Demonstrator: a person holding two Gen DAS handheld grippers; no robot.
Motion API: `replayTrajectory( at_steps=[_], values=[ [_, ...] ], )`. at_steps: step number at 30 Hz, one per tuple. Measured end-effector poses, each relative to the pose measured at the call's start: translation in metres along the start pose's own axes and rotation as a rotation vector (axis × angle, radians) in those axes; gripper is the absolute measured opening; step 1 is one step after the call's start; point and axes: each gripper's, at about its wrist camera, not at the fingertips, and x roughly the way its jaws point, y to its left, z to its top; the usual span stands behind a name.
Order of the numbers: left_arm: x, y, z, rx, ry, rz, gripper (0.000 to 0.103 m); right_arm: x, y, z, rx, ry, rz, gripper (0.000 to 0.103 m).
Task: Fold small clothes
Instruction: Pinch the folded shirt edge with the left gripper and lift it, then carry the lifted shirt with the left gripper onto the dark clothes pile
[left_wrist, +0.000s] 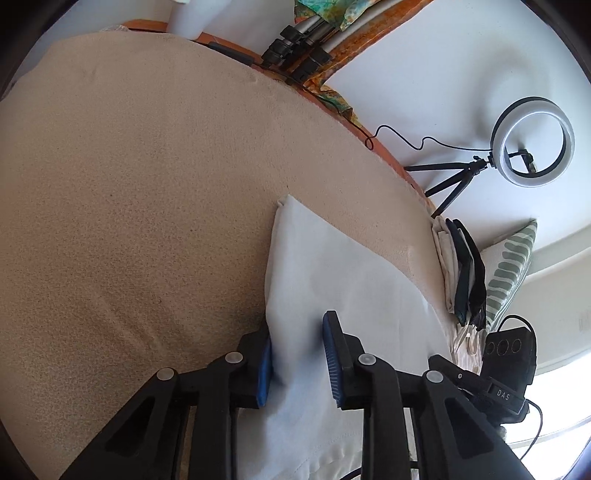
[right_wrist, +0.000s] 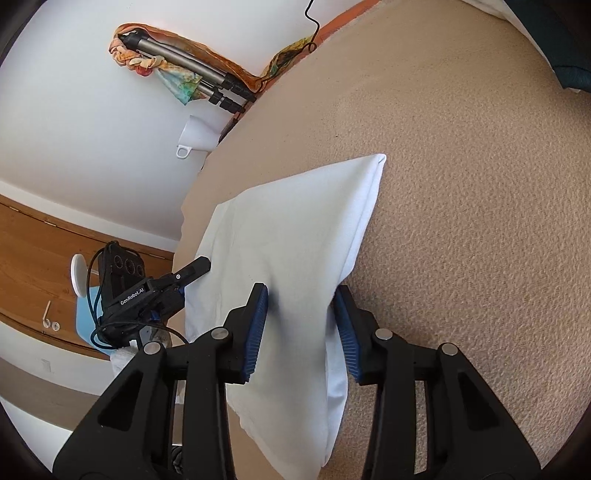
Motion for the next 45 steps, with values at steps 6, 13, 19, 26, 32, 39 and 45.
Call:
replayTrajectory(
  at_steps=[6, 13, 19, 26, 32, 39, 45],
  values=[
    [-0.012, -0.031, -0.009, 0.142, -0.079, 0.096, 0.006, 0.007, 0.045, -0.002, -0.207, -0.037, -0.240, 0.012],
    [-0.037, -0.068, -0.023, 0.261, -0.174, 0.120, 0.005, -0.011, 0.103, -0.013, -0.465, -0.128, -0.380, 0.011],
    [-0.051, -0.098, -0.033, 0.298, -0.231, 0.107, 0.005, -0.036, 0.115, -0.010, -0.509, -0.191, -0.417, 0.011],
    [-0.060, -0.146, -0.050, 0.389, -0.278, 0.102, 0.005, -0.078, 0.118, -0.008, -0.511, -0.280, -0.438, 0.011],
    [-0.064, -0.188, -0.067, 0.469, -0.308, 0.087, 0.005, -0.108, 0.116, -0.009, -0.499, -0.328, -0.462, 0.011],
    [-0.057, -0.232, -0.084, 0.543, -0.315, 0.053, 0.004, -0.145, 0.102, -0.010, -0.477, -0.385, -0.481, 0.011],
    [-0.046, -0.270, -0.100, 0.617, -0.317, 0.035, 0.004, -0.177, 0.088, -0.010, -0.459, -0.429, -0.499, 0.011]
  ],
)
